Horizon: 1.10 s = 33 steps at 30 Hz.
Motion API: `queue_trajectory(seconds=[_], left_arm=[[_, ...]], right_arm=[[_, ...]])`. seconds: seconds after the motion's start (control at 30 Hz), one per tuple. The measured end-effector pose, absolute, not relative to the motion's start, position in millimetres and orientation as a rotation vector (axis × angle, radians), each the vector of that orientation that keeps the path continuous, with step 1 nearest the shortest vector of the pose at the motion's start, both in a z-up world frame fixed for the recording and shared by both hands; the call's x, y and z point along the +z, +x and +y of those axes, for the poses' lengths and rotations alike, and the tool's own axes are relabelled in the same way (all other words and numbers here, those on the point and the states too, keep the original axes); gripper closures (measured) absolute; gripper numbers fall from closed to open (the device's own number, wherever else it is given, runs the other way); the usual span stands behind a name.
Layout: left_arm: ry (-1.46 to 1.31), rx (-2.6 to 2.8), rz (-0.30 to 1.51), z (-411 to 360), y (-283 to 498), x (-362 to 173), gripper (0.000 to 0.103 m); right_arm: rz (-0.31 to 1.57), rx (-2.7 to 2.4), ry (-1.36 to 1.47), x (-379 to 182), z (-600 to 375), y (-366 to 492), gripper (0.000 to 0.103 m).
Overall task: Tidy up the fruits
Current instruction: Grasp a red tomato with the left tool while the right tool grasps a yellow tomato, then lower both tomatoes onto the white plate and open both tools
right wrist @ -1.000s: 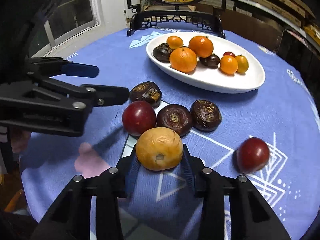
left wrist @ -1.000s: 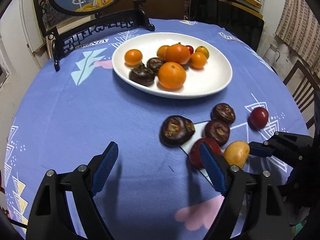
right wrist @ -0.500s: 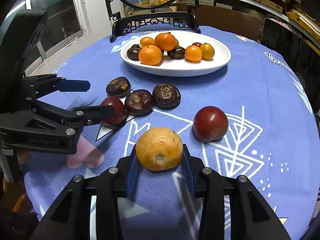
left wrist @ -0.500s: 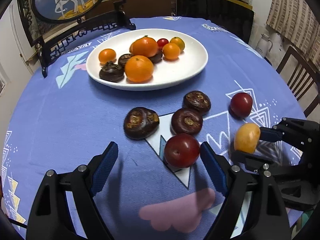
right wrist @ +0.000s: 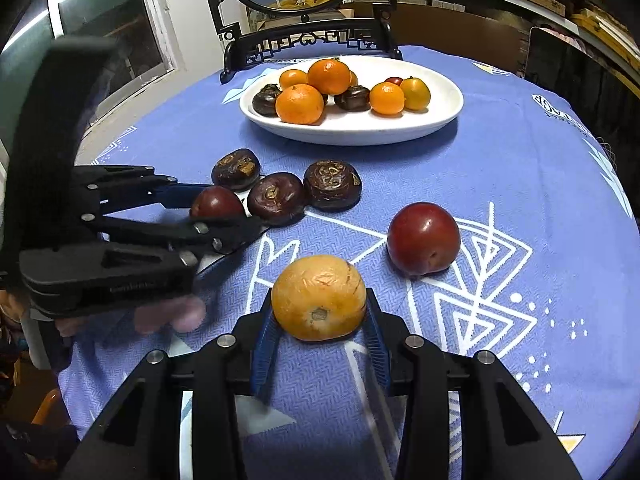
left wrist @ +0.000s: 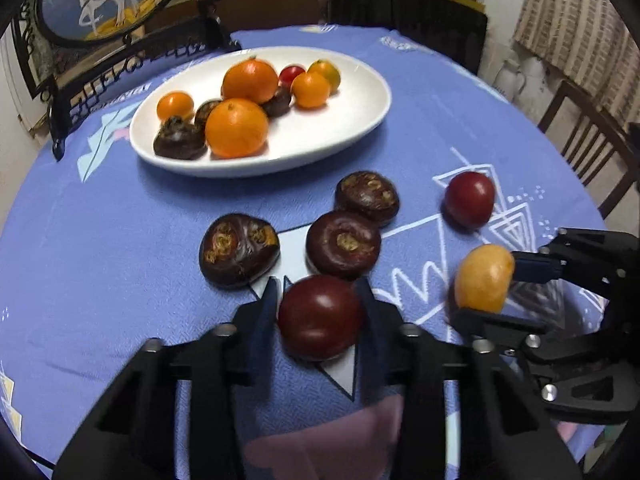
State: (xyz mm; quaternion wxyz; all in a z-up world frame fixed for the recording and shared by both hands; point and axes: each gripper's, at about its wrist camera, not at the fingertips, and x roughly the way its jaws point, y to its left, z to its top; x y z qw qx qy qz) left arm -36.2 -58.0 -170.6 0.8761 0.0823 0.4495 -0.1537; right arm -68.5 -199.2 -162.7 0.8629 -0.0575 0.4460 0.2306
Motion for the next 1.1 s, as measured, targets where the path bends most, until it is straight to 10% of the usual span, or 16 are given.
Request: queue_trajectory(seconds=[1.1], left_arm=[[0.258, -0.218, 0.846, -29, -41, -136, 0.066]], right_arm=[[0.875, 0.514, -0.158, -132, -165, -64, 0.062]])
